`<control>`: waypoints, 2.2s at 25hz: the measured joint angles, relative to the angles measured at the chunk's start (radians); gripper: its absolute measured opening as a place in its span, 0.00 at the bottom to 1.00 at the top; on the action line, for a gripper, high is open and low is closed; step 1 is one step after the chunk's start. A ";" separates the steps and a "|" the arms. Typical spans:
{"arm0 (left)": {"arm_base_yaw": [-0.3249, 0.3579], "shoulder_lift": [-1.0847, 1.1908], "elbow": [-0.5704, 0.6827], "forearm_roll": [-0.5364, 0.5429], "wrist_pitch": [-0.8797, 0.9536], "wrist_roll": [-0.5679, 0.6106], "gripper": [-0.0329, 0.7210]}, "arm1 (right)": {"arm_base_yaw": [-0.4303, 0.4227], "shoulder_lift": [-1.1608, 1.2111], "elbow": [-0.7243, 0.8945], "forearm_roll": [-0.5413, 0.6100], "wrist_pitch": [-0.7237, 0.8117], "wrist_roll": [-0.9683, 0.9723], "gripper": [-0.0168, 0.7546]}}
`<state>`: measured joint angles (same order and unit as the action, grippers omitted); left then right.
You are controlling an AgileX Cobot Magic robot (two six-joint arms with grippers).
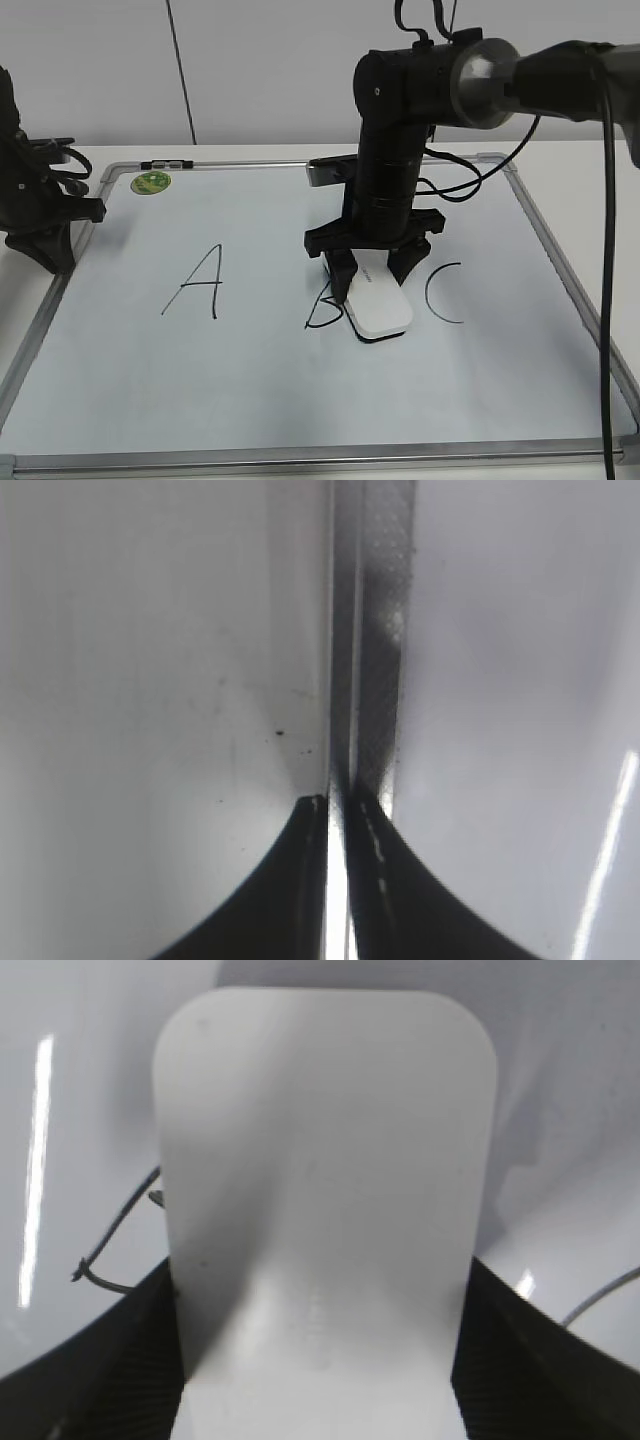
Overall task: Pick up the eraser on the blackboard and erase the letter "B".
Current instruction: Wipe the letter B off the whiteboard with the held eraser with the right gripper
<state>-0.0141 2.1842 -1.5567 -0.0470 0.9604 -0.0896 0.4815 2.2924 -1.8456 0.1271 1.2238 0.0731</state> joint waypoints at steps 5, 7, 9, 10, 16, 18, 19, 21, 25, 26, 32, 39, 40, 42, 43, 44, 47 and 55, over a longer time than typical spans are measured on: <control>0.000 0.000 0.000 0.000 0.000 0.000 0.08 | 0.000 0.004 -0.004 0.000 0.002 0.000 0.70; 0.000 0.000 0.000 0.000 0.000 0.000 0.08 | 0.000 0.004 -0.004 0.000 0.004 0.000 0.70; 0.000 0.000 0.000 0.000 0.000 0.000 0.08 | 0.004 0.004 -0.004 0.000 0.004 0.000 0.70; 0.000 0.000 0.000 0.000 0.000 0.000 0.08 | 0.009 0.004 -0.004 -0.007 0.005 0.000 0.70; 0.000 0.000 0.000 0.000 0.000 0.000 0.08 | 0.057 0.009 -0.006 -0.061 0.006 0.000 0.70; 0.000 0.000 0.000 0.000 0.000 0.000 0.08 | 0.073 0.014 -0.009 -0.070 0.006 0.000 0.70; 0.000 0.000 0.000 0.000 0.000 0.000 0.08 | 0.084 0.016 -0.013 -0.073 0.007 0.000 0.70; 0.000 0.000 0.000 0.004 0.000 0.000 0.08 | 0.101 0.020 -0.016 -0.075 0.011 0.000 0.70; 0.002 0.000 0.000 0.010 0.000 0.000 0.08 | 0.135 0.022 -0.016 -0.077 0.011 0.000 0.70; 0.004 0.000 0.000 0.012 0.000 0.000 0.08 | 0.147 0.022 -0.016 -0.077 0.011 0.000 0.70; 0.004 0.000 0.000 0.025 0.000 0.000 0.08 | 0.174 0.022 -0.017 -0.077 0.011 0.000 0.70; 0.004 0.000 0.000 0.027 0.000 0.000 0.08 | 0.174 0.022 -0.017 -0.077 0.011 0.000 0.70; 0.004 0.000 0.000 0.027 0.000 0.000 0.08 | 0.174 0.022 -0.017 -0.077 0.011 0.000 0.70; 0.004 0.000 0.000 0.027 0.000 0.000 0.08 | 0.174 0.022 -0.017 -0.075 0.012 0.000 0.70; 0.004 0.000 0.000 0.027 0.002 0.000 0.08 | 0.174 0.022 -0.017 -0.075 0.012 0.000 0.70; 0.004 0.000 0.000 0.027 0.002 0.000 0.08 | 0.174 0.022 -0.017 -0.075 0.012 0.000 0.70; 0.004 0.000 0.000 0.027 0.002 0.000 0.08 | 0.174 0.022 -0.017 -0.077 0.012 0.000 0.70; 0.004 0.000 0.000 0.027 0.002 0.000 0.08 | 0.127 0.022 -0.017 -0.038 0.013 -0.012 0.70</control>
<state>-0.0105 2.1842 -1.5567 -0.0204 0.9622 -0.0896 0.6084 2.3140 -1.8626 0.0886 1.2372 0.0607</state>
